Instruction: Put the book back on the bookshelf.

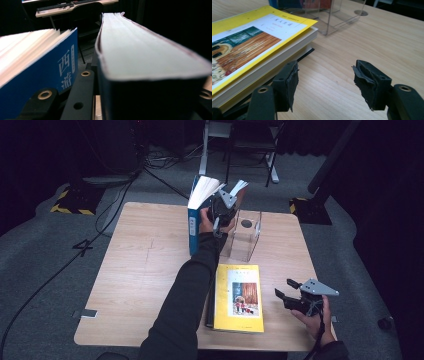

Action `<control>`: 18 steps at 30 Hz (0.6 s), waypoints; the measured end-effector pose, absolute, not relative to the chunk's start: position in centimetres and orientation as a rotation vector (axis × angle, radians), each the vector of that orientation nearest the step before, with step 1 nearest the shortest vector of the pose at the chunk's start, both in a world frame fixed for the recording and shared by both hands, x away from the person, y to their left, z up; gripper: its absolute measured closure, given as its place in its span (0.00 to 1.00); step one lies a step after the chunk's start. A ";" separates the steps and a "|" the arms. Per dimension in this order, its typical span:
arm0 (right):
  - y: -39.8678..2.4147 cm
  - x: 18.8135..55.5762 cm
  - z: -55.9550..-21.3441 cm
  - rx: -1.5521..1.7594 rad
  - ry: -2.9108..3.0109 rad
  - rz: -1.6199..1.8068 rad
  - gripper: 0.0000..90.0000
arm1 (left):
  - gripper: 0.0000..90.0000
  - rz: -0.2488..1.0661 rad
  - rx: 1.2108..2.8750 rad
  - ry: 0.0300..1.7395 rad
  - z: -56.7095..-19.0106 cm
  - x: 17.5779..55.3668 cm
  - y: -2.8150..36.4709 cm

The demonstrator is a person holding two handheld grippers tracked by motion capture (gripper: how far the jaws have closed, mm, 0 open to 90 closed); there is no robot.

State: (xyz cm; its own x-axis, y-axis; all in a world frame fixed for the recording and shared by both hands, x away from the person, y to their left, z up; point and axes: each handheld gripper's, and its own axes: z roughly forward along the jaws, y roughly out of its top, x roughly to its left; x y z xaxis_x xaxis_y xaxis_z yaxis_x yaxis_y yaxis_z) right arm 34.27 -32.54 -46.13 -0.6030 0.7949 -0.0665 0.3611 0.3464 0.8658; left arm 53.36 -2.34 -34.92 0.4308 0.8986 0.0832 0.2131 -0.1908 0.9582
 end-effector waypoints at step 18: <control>-32.0 34.3 -46.6 0.961 2.196 1.161 0.38 | 0.78 0.872 1.665 0.973 -35.8 52.3 0.2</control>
